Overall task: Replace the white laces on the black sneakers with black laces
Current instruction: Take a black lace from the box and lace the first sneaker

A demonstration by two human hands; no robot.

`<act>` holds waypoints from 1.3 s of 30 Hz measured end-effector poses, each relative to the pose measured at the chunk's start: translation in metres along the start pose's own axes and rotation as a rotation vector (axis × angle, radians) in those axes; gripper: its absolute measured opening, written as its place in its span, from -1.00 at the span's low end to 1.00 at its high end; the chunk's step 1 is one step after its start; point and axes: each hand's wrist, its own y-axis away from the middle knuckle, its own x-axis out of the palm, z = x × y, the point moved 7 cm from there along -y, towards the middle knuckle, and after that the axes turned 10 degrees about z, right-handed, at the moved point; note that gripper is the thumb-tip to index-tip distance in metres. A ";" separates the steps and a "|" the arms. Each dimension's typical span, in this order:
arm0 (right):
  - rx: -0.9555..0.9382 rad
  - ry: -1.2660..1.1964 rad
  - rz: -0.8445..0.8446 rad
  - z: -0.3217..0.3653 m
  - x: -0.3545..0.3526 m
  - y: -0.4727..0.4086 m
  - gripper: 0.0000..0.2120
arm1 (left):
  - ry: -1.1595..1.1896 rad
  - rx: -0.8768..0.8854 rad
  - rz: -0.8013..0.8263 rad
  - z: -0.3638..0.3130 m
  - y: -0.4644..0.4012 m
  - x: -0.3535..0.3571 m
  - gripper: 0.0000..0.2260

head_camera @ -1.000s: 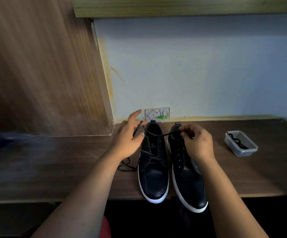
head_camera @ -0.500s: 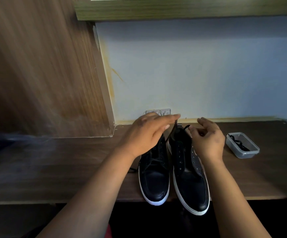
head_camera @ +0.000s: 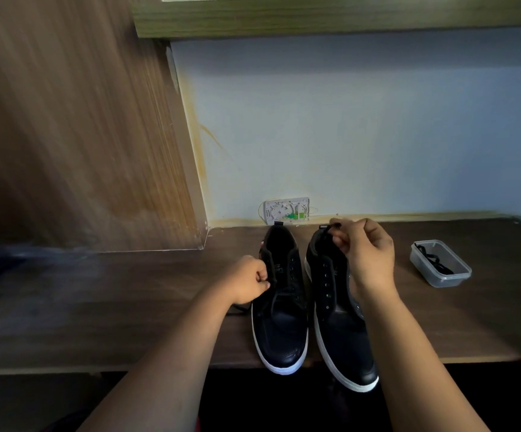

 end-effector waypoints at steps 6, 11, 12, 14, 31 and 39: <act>0.051 0.014 0.069 -0.017 0.012 0.008 -0.74 | 0.323 0.168 0.328 -0.038 0.028 -0.003 -0.94; 0.163 0.591 0.173 -0.045 0.014 0.009 -0.80 | 0.070 0.011 -0.056 -0.021 0.025 -0.031 -0.79; 0.159 0.703 0.208 -0.050 0.016 0.010 -0.83 | 0.050 -0.047 -0.122 -0.015 0.023 -0.033 -0.75; 0.132 0.819 0.256 -0.056 0.020 0.013 -0.87 | 0.063 -0.142 -0.197 -0.008 0.019 -0.029 -0.72; -0.237 1.051 0.497 -0.089 0.058 0.026 -0.87 | 1.149 -0.301 -0.068 0.017 0.015 0.010 -0.82; -0.189 1.094 0.523 -0.104 0.060 0.024 -0.89 | 1.132 -0.305 -0.060 0.018 0.013 0.013 -0.83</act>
